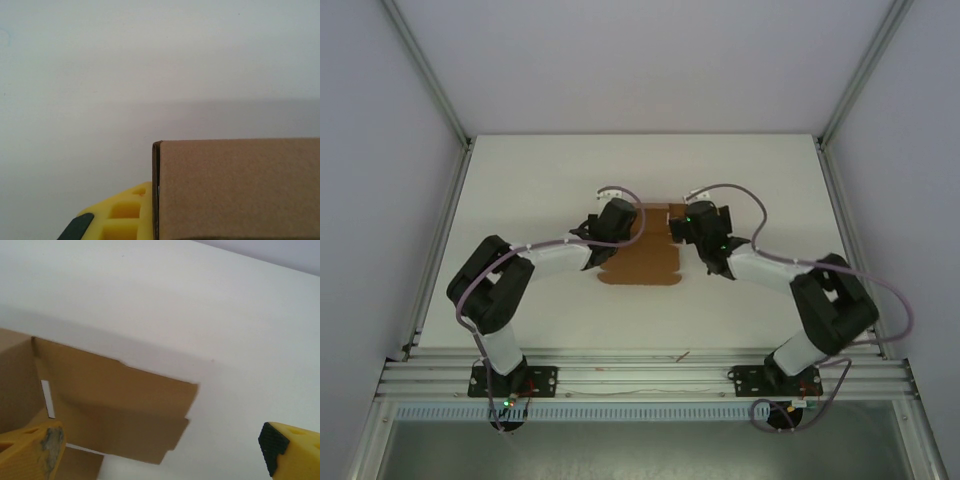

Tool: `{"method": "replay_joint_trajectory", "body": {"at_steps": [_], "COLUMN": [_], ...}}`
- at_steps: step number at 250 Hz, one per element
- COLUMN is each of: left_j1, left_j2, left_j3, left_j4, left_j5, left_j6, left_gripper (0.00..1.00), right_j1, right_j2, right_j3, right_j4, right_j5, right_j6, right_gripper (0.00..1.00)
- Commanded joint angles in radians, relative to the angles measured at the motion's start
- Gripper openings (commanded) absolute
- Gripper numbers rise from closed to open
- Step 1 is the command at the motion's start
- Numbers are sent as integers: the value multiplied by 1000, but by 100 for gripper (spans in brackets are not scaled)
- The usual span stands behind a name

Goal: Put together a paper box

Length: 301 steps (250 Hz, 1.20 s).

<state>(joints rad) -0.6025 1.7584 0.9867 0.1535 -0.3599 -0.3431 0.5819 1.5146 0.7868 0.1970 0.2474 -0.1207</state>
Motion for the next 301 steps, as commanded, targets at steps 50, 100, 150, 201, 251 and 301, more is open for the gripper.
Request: {"method": "replay_joint_trajectory", "body": {"at_steps": [50, 100, 150, 201, 251, 301], "left_j1": [46, 72, 72, 72, 72, 72], "left_j2": [-80, -152, -212, -237, -214, -199], "left_j3": [-27, -68, -97, -116, -119, -103], "left_j4": [62, 86, 102, 115, 144, 151], "left_j5": [65, 122, 158, 176, 205, 240], "left_j6": [-94, -112, -129, -132, -132, -135], "left_gripper": [0, 0, 0, 0, 0, 0], "right_j1": [-154, -210, -209, -210, -210, -209], "right_j2": [-323, -355, -274, -197, -148, -112], "right_j3": [-173, -173, -103, -55, -39, -29], "right_j4": [-167, -177, -155, -119, -72, -13], "right_j5": [-109, -306, -373, -391, -436, -504], "right_j6": [263, 259, 254, 240, 243, 258], "right_gripper": [100, 100, 100, 100, 100, 100]}}
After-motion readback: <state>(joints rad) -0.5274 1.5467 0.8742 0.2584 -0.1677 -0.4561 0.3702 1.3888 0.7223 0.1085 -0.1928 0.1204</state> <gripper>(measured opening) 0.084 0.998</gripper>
